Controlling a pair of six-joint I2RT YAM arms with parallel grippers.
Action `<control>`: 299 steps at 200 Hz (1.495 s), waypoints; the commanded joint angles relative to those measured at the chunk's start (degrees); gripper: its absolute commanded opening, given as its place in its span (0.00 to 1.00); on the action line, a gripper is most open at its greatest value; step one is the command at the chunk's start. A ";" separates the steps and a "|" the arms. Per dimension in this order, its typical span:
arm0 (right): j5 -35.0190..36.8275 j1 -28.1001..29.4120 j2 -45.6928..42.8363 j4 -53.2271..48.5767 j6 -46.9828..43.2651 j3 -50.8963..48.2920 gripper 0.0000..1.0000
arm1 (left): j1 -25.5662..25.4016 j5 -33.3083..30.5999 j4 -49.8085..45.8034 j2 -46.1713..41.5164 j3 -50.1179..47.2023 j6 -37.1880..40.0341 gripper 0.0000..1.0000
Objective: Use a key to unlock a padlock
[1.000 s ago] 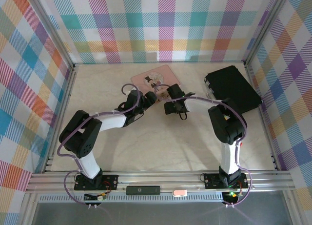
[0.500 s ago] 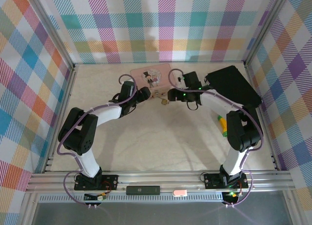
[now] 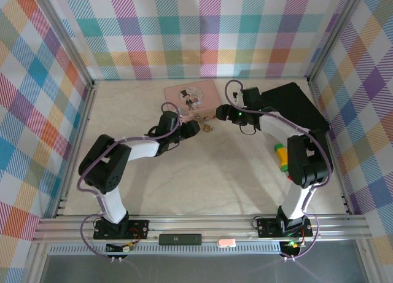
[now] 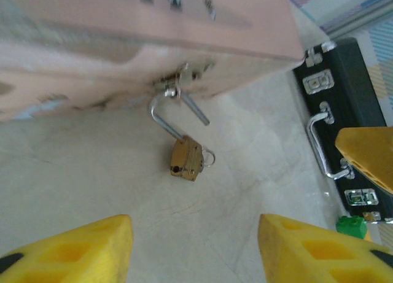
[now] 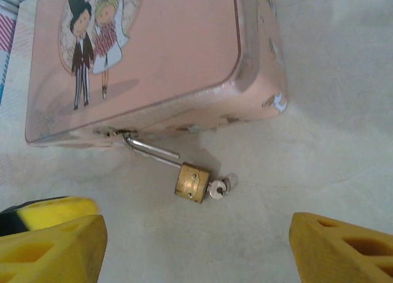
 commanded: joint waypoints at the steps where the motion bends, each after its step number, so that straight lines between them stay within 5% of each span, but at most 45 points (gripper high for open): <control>1: -2.75 0.35 -3.21 2.24 1.46 -2.22 0.77 | -0.23 -0.42 8.68 4.76 2.14 -4.55 0.51; 91: -2.12 -0.40 -8.19 3.23 1.26 -5.83 0.77 | -1.81 -9.18 13.33 17.53 9.83 -10.50 0.51; 244: -2.56 -2.22 -8.52 4.62 2.03 -6.63 0.76 | -3.17 -8.72 16.66 19.77 8.88 -11.80 0.19; 299: -3.61 -2.29 -7.55 5.19 2.60 -6.54 0.76 | -3.17 -8.39 18.57 18.55 6.18 -13.00 0.30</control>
